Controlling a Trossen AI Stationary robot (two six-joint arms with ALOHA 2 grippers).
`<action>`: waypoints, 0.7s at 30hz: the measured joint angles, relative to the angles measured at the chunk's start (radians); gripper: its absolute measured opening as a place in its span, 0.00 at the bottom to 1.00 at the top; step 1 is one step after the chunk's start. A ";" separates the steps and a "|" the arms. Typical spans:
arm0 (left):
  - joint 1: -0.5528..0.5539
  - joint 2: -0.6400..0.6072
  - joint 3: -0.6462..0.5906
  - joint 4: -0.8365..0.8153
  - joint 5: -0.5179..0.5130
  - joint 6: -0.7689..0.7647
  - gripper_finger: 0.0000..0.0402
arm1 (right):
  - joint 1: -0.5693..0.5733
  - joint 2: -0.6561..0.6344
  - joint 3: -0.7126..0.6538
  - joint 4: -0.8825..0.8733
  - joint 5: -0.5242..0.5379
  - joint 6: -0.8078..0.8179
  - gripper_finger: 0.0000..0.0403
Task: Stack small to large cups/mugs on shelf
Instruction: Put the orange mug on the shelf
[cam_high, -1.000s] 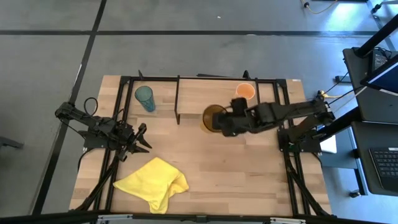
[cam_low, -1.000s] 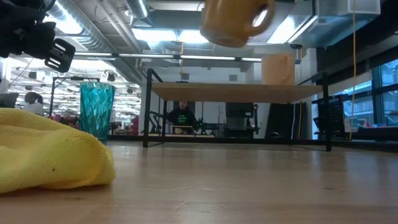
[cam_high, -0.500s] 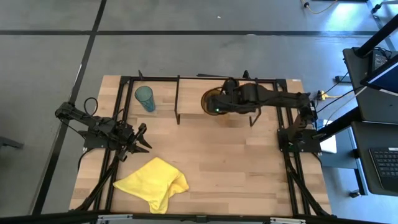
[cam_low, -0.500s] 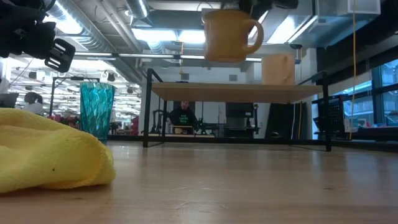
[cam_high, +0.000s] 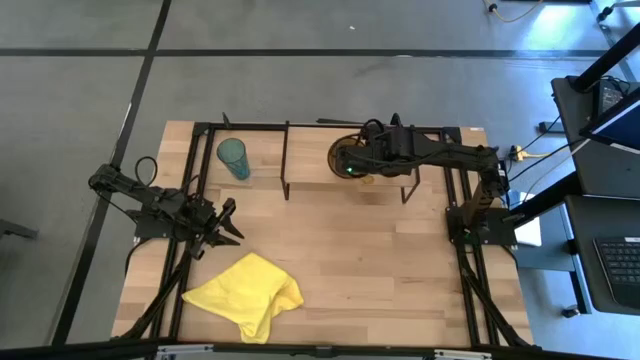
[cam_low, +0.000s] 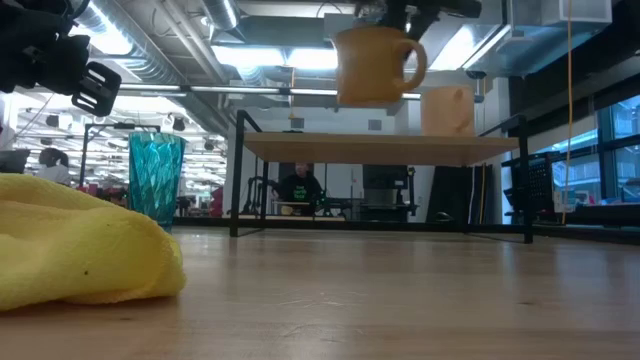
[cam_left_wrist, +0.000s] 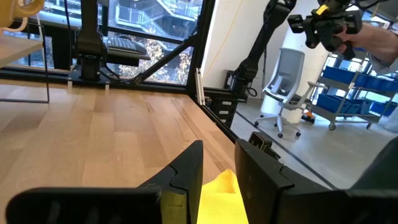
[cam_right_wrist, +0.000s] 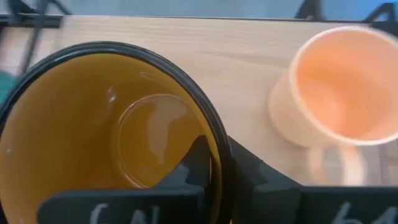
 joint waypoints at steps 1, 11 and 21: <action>0.000 0.000 0.000 0.000 0.000 0.000 0.22 | -0.005 0.000 -0.002 0.007 0.006 0.005 0.07; 0.000 0.000 0.000 0.000 0.000 0.000 0.22 | -0.020 0.061 -0.006 0.064 0.100 0.248 0.07; 0.000 0.000 0.000 0.000 0.000 0.000 0.22 | -0.014 0.119 0.058 0.039 0.019 0.436 0.07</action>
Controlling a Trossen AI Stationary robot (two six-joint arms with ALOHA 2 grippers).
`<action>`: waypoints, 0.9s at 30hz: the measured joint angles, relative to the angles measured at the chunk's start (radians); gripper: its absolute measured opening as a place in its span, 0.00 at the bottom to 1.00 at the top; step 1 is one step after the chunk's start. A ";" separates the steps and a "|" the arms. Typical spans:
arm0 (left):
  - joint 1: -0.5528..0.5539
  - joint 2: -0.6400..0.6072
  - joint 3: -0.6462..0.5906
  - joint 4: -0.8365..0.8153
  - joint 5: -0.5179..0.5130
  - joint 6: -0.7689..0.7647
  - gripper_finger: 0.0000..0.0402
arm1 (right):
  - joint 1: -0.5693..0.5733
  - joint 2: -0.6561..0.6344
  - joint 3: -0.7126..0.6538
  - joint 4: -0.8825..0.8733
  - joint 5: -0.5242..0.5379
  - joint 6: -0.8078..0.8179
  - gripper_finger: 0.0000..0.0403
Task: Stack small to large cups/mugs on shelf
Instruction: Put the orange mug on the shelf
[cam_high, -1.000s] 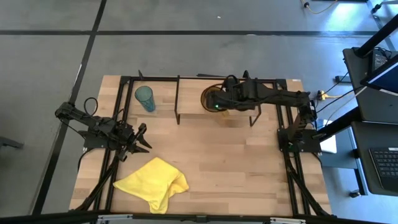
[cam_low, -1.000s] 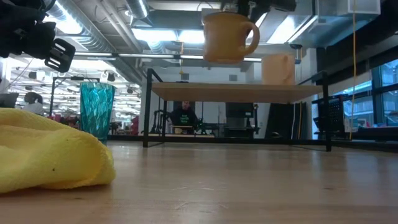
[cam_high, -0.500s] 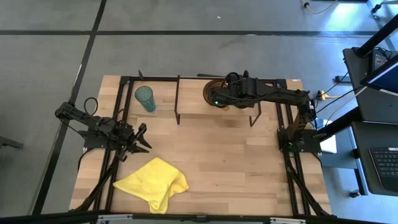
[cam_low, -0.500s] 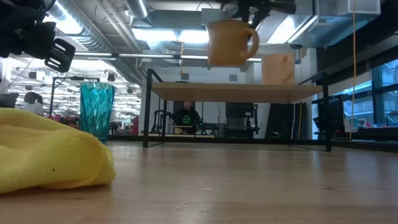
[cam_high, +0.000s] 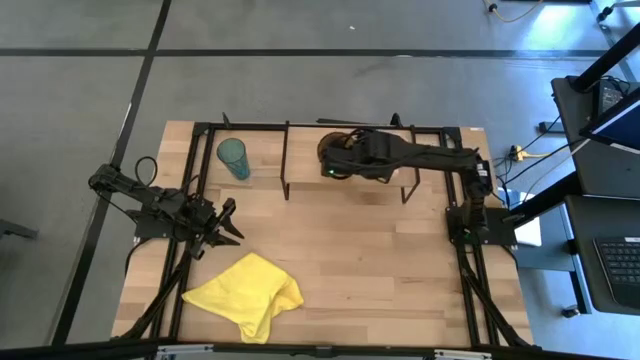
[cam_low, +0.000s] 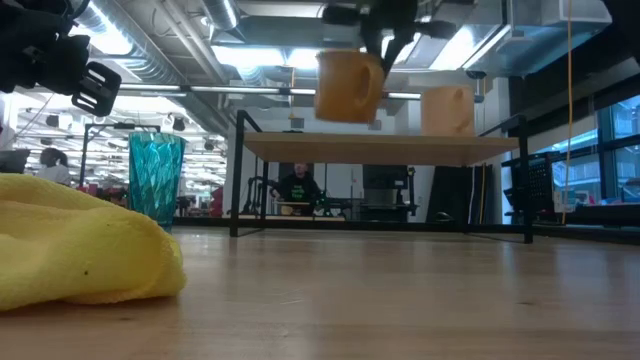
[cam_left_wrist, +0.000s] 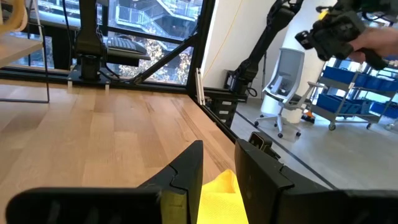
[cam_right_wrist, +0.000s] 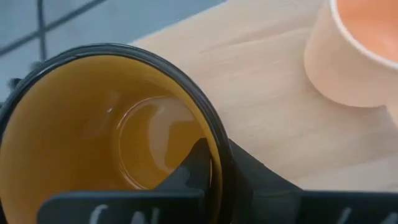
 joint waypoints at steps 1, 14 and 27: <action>0.000 0.000 0.000 0.000 0.000 0.000 0.22 | 0.004 0.000 0.027 -0.033 0.003 0.019 0.07; 0.000 0.000 0.000 0.000 0.000 0.000 0.22 | -0.006 -0.017 -0.031 -0.063 -0.117 0.114 0.07; 0.000 0.000 0.000 0.000 0.000 0.000 0.22 | -0.033 -0.016 -0.049 -0.059 -0.071 0.107 0.07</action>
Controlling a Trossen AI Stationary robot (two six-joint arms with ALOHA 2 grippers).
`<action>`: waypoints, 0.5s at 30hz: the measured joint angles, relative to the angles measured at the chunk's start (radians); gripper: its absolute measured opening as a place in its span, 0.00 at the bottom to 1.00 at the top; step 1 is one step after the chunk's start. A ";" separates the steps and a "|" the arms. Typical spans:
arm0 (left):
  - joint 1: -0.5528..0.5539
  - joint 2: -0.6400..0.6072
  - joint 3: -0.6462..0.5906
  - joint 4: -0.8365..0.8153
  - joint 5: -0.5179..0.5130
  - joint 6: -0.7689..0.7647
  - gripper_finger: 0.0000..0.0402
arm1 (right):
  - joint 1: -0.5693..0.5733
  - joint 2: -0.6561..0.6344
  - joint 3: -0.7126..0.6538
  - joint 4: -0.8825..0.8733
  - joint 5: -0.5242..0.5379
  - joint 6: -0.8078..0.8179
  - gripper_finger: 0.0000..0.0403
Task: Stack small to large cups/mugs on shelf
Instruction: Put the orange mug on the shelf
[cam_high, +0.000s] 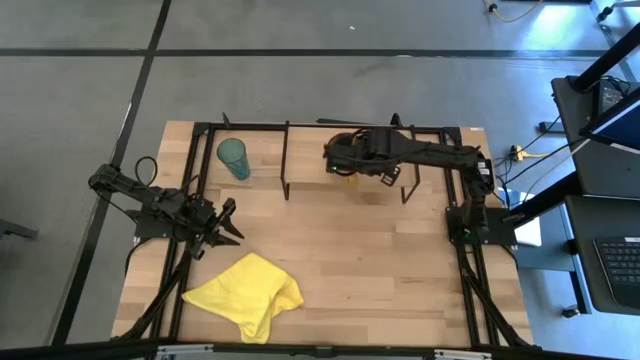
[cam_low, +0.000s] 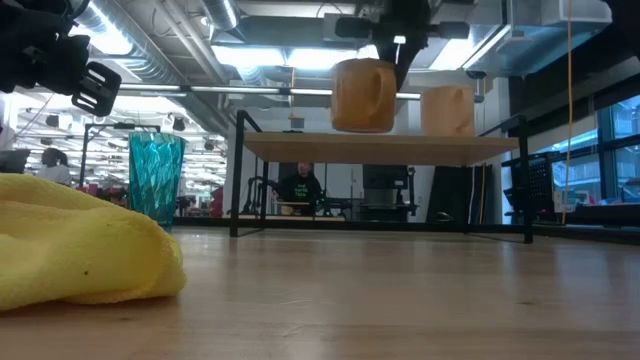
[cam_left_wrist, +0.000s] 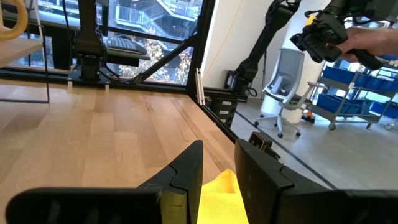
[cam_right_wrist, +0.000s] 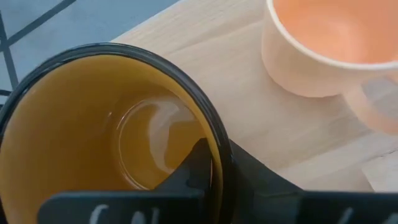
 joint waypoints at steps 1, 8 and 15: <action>0.000 0.000 0.000 0.000 0.000 0.000 0.22 | -0.005 0.000 0.000 0.000 0.000 0.000 0.07; 0.000 0.000 0.000 0.000 0.000 0.000 0.22 | -0.020 0.000 0.000 -0.001 0.003 -0.010 0.08; 0.000 0.000 0.000 -0.001 -0.018 0.030 0.22 | -0.019 0.000 0.000 -0.001 -0.002 -0.031 0.15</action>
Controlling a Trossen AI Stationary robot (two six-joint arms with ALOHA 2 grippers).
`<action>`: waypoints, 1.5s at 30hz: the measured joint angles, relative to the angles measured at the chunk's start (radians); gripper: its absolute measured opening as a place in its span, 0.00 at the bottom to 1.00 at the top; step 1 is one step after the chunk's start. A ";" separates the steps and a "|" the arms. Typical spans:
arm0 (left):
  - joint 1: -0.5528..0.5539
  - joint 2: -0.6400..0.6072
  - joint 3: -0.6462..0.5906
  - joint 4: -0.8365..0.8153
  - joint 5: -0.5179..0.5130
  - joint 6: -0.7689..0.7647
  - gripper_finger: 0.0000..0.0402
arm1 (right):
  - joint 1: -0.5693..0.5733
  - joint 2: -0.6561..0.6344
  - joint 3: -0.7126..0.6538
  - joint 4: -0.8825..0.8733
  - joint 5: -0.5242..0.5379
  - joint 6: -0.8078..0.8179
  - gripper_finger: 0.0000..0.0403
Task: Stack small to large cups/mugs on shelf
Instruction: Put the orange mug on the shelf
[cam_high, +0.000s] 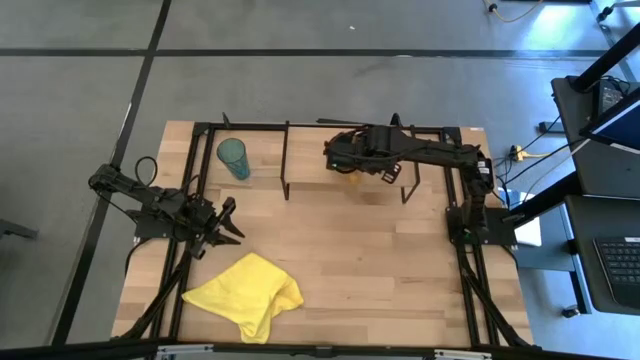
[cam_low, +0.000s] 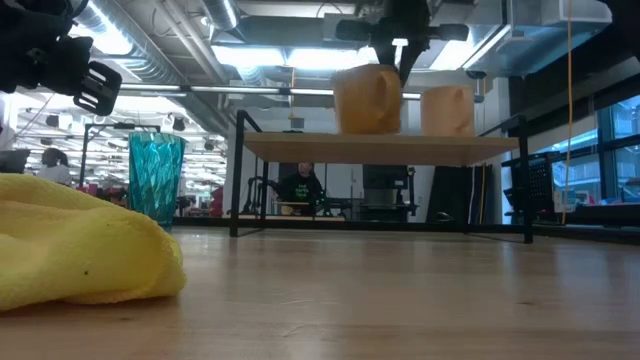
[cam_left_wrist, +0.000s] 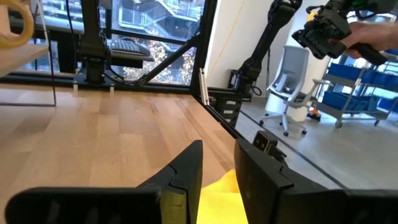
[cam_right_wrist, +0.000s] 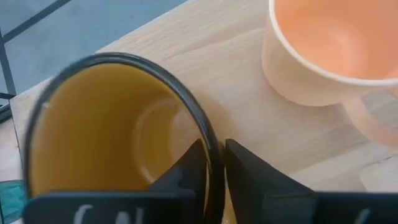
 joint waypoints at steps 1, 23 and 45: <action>0.000 0.000 0.000 0.000 -0.002 0.003 0.22 | 0.000 0.000 0.000 0.000 0.001 0.000 0.16; 0.000 0.000 0.000 0.001 -0.013 0.005 0.22 | 0.000 -0.002 0.000 0.001 0.027 -0.072 0.18; 0.000 0.000 0.000 0.001 -0.014 0.005 0.22 | 0.000 -0.002 0.000 0.000 -0.001 -0.204 0.18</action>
